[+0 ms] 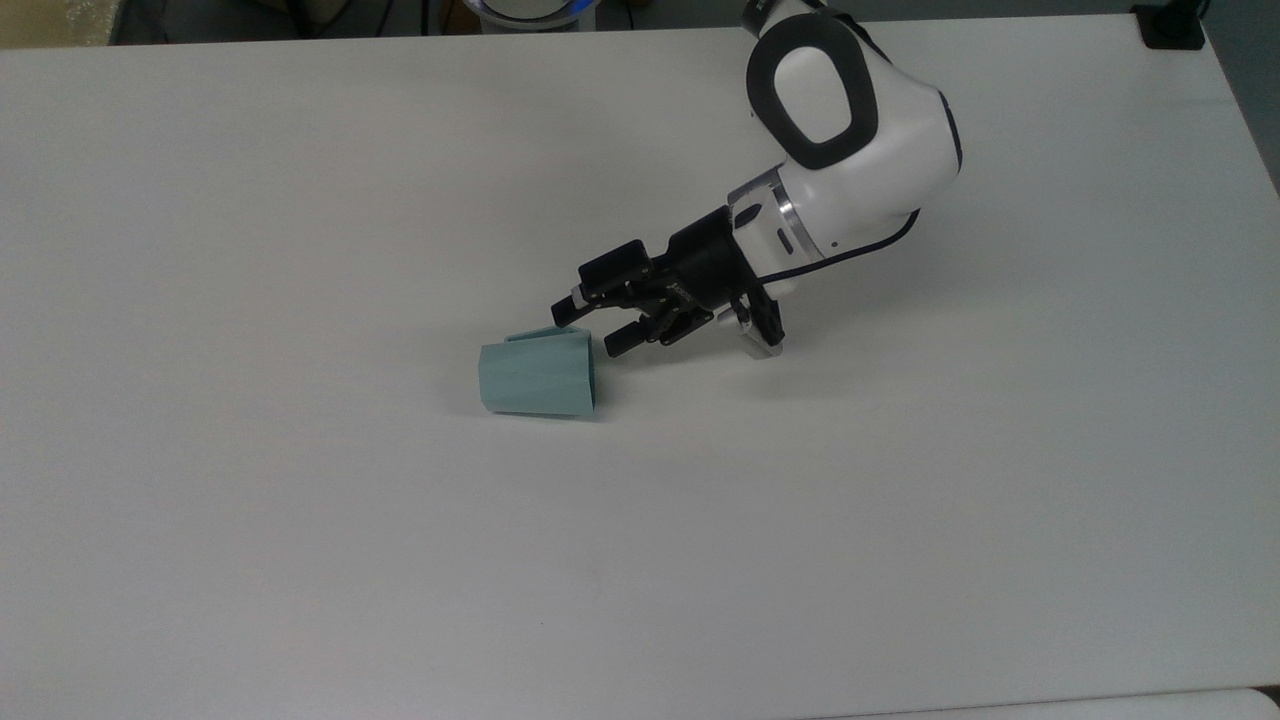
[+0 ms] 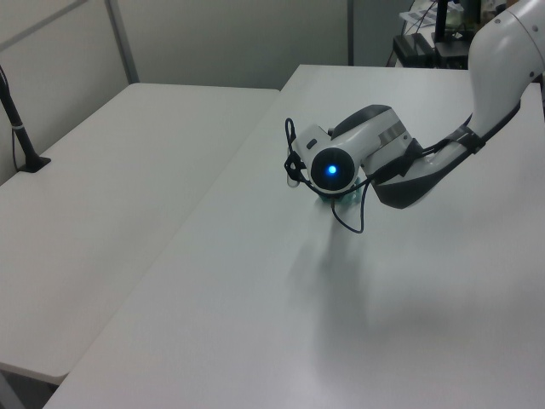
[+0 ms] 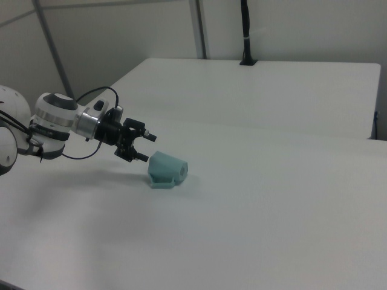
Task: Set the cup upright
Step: 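Lower the gripper over the cup's base and close on it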
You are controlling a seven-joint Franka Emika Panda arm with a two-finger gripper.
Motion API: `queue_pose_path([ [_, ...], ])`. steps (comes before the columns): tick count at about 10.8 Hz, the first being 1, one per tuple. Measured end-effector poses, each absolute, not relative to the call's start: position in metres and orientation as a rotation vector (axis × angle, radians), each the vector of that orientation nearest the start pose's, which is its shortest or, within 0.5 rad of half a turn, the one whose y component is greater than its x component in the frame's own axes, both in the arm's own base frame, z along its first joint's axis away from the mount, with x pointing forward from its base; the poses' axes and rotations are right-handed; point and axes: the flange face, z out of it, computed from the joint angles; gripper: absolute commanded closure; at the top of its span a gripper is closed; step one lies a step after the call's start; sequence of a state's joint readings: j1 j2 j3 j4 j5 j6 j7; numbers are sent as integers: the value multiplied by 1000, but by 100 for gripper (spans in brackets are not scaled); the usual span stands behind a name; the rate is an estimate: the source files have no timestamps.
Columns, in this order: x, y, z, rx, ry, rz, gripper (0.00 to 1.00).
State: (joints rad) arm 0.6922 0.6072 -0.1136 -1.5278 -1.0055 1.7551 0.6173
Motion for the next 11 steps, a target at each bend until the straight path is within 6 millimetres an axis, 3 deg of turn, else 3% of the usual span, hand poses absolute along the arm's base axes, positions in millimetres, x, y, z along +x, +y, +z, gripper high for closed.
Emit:
queue_pose_path([
  [5, 614, 307, 303, 2058, 394, 302, 6],
  [6, 617, 305, 301, 2059, 400, 307, 11],
  [7, 619, 303, 298, 2059, 402, 307, 20],
  [9, 620, 301, 295, 2051, 406, 305, 70],
  [10, 620, 300, 294, 2050, 406, 303, 85],
  [11, 620, 300, 293, 2049, 406, 303, 92],
])
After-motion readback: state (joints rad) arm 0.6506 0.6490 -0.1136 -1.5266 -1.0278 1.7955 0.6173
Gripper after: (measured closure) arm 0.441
